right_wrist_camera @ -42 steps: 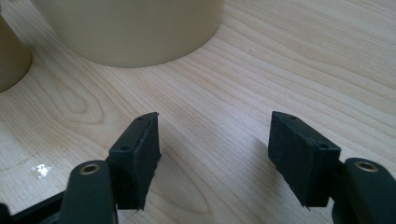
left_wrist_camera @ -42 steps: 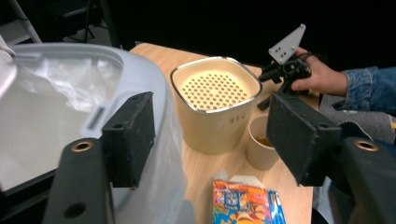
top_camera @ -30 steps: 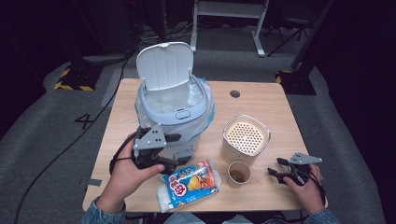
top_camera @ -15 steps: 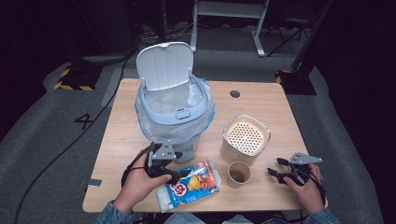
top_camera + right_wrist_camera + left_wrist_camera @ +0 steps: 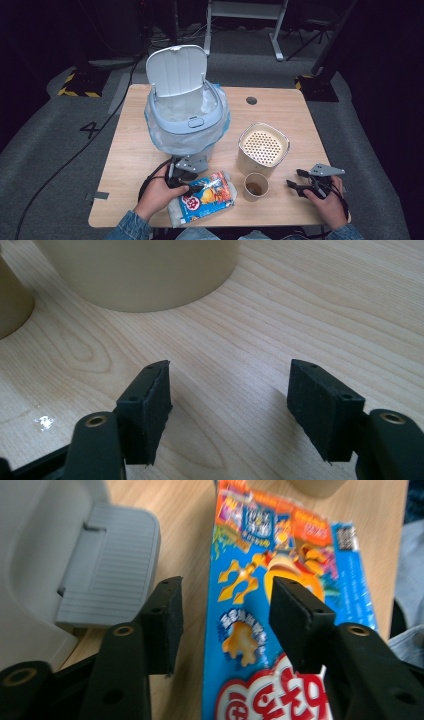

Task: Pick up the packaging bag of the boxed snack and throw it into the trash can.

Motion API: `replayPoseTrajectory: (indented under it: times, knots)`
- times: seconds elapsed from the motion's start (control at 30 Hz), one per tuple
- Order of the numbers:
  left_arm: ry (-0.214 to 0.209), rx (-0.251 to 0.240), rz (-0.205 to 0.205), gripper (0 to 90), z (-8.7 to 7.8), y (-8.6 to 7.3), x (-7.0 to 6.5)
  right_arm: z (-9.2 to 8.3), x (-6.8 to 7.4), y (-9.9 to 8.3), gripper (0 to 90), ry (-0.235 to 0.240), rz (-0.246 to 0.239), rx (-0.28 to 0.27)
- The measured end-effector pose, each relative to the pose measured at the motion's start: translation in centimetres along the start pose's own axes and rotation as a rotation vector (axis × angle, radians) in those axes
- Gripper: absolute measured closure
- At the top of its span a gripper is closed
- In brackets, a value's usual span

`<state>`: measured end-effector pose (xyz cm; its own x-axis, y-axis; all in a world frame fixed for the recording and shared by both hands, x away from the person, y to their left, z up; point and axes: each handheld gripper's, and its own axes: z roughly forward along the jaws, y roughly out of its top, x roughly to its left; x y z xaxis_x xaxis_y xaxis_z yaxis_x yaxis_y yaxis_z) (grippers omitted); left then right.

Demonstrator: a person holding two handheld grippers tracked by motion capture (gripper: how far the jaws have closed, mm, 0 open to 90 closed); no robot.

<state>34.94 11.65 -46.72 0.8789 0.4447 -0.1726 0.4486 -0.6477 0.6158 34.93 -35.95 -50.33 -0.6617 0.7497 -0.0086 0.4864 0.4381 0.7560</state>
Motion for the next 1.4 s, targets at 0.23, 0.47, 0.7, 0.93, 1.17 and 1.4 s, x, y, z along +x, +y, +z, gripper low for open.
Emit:
replayPoseTrajectory:
  times: [0.23, 0.47, 0.7, 0.93, 1.17, 1.4]
  knots:
    - [-0.027, 0.042, -0.004, 55.4, 0.6, 0.0, 0.0, 0.0, 0.0, 0.0, 34.7, 0.000, 0.000, 0.000]
    - [-0.040, 0.063, -0.037, 73.5, 0.9, 0.1, 0.0, 0.0, 0.0, 0.0, 34.6, -0.001, 0.000, -0.001]
    - [-0.075, -0.023, -0.060, 87.8, -0.7, 0.1, 0.3, 0.0, 0.0, 0.0, 34.6, 0.000, 0.000, 0.000]
    - [-0.067, -0.116, 0.004, 88.4, -3.4, 0.9, -0.4, 0.0, 0.0, 0.0, 34.6, 0.000, 0.001, 0.000]
    - [-0.083, -0.241, 0.043, 88.3, -6.0, 1.8, -1.6, 0.0, 0.0, 0.0, 34.6, 0.000, 0.000, 0.000]
    - [-0.062, -0.332, 0.069, 88.3, -8.5, 2.9, -2.5, 0.0, 0.0, 0.0, 33.6, 0.000, -0.001, 0.001]
